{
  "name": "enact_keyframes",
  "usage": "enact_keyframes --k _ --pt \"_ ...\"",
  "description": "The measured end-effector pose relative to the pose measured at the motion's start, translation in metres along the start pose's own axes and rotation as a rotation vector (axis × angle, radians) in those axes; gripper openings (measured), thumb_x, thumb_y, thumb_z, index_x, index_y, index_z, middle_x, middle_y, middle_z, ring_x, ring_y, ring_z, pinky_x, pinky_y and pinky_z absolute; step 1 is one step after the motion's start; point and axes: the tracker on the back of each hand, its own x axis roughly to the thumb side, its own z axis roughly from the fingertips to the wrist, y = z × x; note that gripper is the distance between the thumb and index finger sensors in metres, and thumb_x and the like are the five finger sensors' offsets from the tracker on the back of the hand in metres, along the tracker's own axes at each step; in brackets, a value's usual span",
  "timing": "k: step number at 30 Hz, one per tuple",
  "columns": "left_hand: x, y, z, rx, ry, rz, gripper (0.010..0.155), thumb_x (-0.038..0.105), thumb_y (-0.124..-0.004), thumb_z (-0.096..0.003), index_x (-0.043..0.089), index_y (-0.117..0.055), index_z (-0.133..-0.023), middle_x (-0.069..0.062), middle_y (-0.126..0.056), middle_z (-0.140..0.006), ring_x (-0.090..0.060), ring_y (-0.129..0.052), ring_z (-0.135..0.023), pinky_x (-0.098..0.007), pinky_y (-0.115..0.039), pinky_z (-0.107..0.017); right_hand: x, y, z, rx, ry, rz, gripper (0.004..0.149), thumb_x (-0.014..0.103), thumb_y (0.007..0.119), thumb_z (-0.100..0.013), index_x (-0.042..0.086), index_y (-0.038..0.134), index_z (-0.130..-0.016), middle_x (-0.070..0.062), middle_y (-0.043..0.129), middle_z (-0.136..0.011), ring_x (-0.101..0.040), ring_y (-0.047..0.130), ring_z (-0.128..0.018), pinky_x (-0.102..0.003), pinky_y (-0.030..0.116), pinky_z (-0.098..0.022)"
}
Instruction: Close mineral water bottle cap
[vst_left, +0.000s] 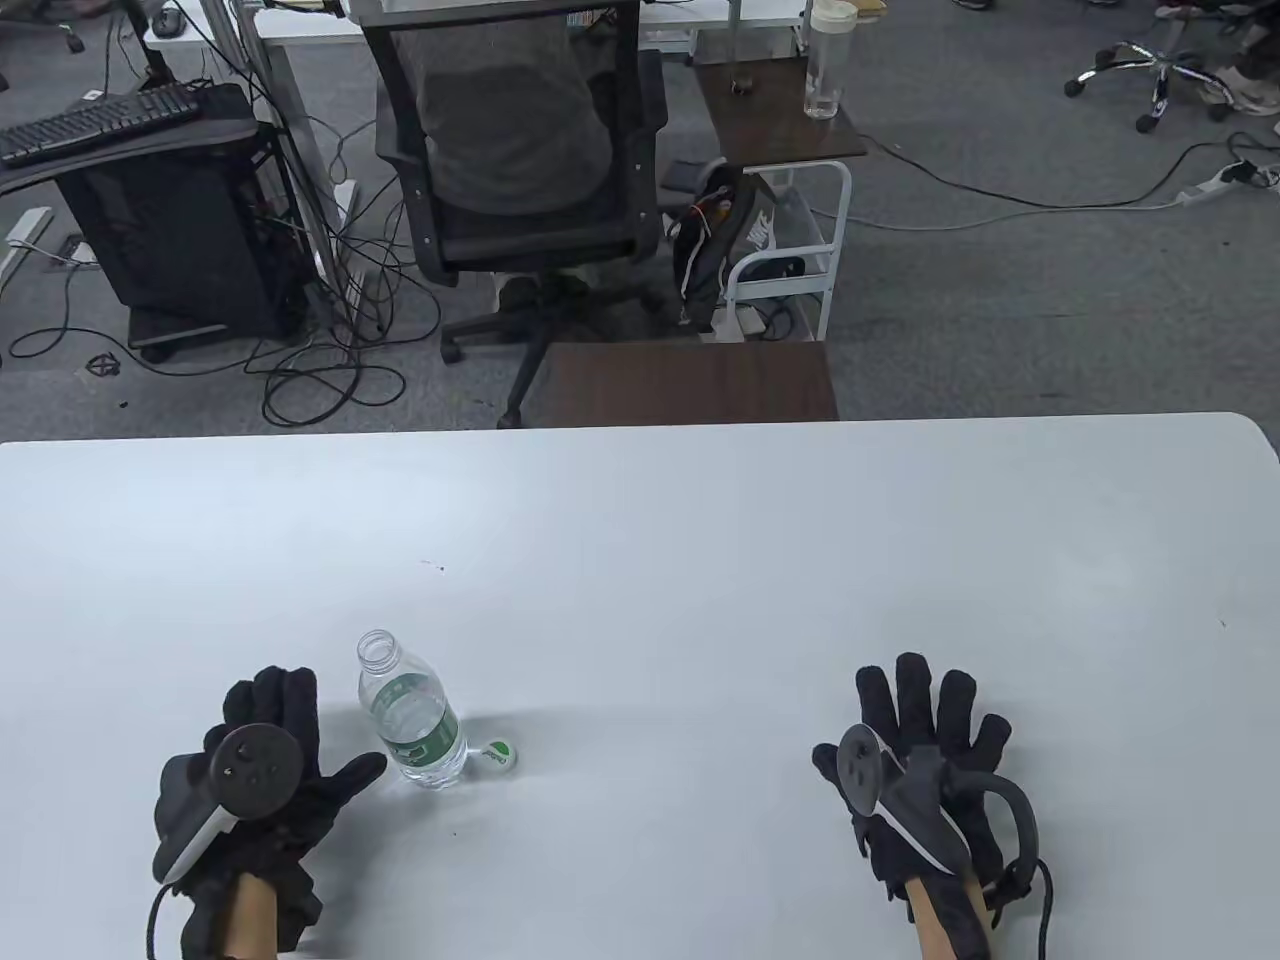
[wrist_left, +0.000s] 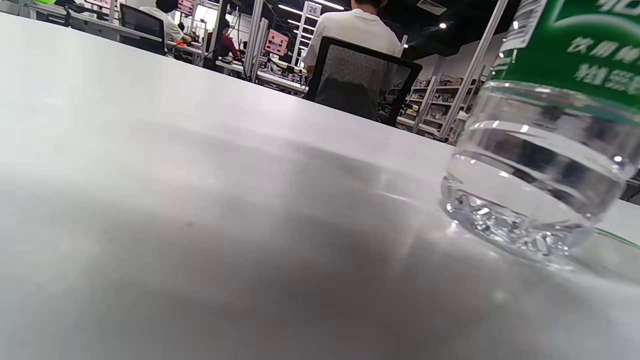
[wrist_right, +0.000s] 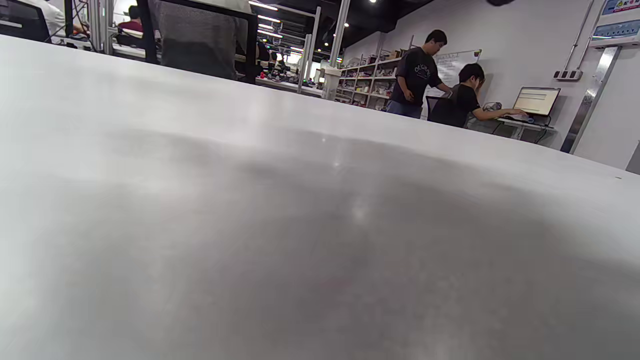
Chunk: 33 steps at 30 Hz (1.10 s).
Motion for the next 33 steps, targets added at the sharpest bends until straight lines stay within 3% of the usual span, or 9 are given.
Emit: enact_keyframes --k 23,29,33 --pt "0.003 -0.004 0.003 -0.008 -0.013 0.057 0.11 0.079 -0.062 -0.0376 0.014 -0.02 -0.116 -0.025 -0.014 -0.117 -0.057 -0.014 -0.106 -0.07 -0.025 -0.073 0.007 0.002 0.001 -0.012 0.008 0.086 0.083 0.073 0.054 -0.045 0.035 0.029 -0.114 -0.011 0.02 -0.121 -0.047 0.024 -0.111 -0.071 0.038 -0.075" --pt "0.009 -0.007 0.001 -0.078 -0.018 0.104 0.104 0.073 -0.072 -0.0431 0.013 -0.027 -0.116 -0.026 -0.022 -0.118 -0.06 -0.025 -0.106 -0.069 -0.032 -0.073 0.008 0.004 0.0 0.01 0.011 0.105 0.083 0.073 0.054 -0.046 0.035 0.028 -0.114 -0.013 0.019 -0.121 -0.047 0.023 -0.111 -0.07 0.038 -0.075" --pt "0.018 -0.002 0.001 -0.02 -0.087 0.25 0.108 0.069 -0.079 -0.0423 0.012 -0.024 -0.116 -0.027 -0.026 -0.118 -0.062 -0.034 -0.106 -0.071 -0.035 -0.073 0.009 0.004 0.001 0.016 0.009 0.109 0.083 0.073 0.055 -0.046 0.035 0.028 -0.114 -0.012 0.019 -0.121 -0.047 0.023 -0.111 -0.07 0.038 -0.075"
